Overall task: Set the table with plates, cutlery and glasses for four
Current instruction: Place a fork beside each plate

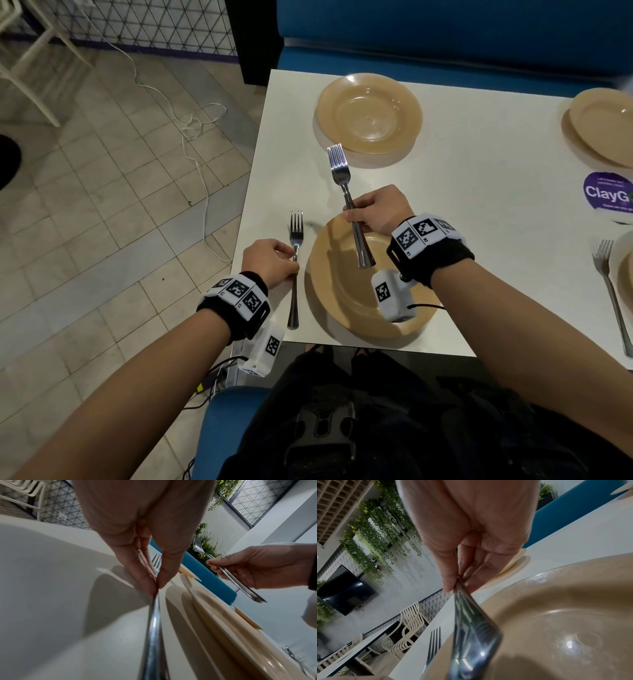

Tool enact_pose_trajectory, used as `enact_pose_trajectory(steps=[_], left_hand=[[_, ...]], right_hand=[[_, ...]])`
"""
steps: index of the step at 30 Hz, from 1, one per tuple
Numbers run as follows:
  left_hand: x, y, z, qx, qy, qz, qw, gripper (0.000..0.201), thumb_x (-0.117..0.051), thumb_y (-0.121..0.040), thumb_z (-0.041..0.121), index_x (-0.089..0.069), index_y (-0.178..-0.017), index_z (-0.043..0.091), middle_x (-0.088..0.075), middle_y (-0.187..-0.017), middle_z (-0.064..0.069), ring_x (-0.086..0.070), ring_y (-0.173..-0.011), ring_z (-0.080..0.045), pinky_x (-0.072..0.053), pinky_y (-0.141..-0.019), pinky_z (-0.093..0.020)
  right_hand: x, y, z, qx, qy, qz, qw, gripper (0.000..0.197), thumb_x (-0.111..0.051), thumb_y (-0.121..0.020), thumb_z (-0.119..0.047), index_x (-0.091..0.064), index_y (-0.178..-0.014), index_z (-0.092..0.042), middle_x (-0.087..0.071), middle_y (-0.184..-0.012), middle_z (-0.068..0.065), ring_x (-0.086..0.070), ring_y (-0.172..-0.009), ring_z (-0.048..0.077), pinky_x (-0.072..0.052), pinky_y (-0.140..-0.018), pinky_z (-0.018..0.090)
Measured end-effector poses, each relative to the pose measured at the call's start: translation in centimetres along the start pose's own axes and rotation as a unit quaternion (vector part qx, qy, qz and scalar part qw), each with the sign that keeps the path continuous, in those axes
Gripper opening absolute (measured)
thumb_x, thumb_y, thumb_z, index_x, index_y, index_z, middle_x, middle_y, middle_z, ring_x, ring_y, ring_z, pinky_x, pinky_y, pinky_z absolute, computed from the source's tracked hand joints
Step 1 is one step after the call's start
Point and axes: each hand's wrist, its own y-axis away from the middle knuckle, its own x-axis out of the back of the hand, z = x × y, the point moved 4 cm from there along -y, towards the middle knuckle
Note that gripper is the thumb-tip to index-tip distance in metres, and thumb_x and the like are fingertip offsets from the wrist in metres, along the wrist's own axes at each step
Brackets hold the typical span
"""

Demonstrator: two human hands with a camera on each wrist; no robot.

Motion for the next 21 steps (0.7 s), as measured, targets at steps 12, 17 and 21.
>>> enact_pose_trajectory(steps=[12, 17, 21], left_hand=[[-0.7, 0.0, 0.0, -0.015, -0.015, -0.012, 1.0, 0.023, -0.076, -0.067, 0.006, -0.066, -0.085, 0.018, -0.07, -0.077, -0.001, -0.069, -0.082, -0.018, -0.055, -0.088, -0.034], [-0.3, 0.0, 0.6, -0.022, -0.008, 0.001, 1.0, 0.022, -0.073, -0.069, 0.009, -0.065, -0.087, 0.02, -0.072, -0.084, -0.004, -0.069, -0.079, -0.018, -0.056, -0.084, -0.032], [0.8, -0.4, 3.3, -0.081, 0.026, 0.046, 0.995, 0.019, -0.068, -0.078, 0.017, -0.061, -0.096, 0.022, -0.068, -0.083, 0.004, -0.065, -0.075, -0.013, -0.055, -0.079, -0.025]], right_hand=[[0.2, 0.3, -0.2, -0.009, -0.016, -0.003, 1.0, 0.018, -0.077, -0.076, -0.015, -0.075, -0.093, -0.01, -0.073, -0.092, 0.01, -0.07, -0.086, 0.023, -0.058, -0.083, 0.034], [0.2, 0.5, -0.3, -0.01, -0.026, -0.004, 1.0, 0.02, -0.076, -0.077, -0.013, -0.074, -0.096, -0.007, -0.071, -0.088, 0.007, -0.068, -0.078, 0.019, -0.058, -0.075, 0.027], [0.5, 0.3, -0.9, -0.003, -0.053, 0.0, 0.999, 0.02, -0.076, -0.077, -0.013, -0.074, -0.095, -0.007, -0.069, -0.079, 0.005, -0.063, -0.065, 0.015, -0.058, -0.073, 0.025]])
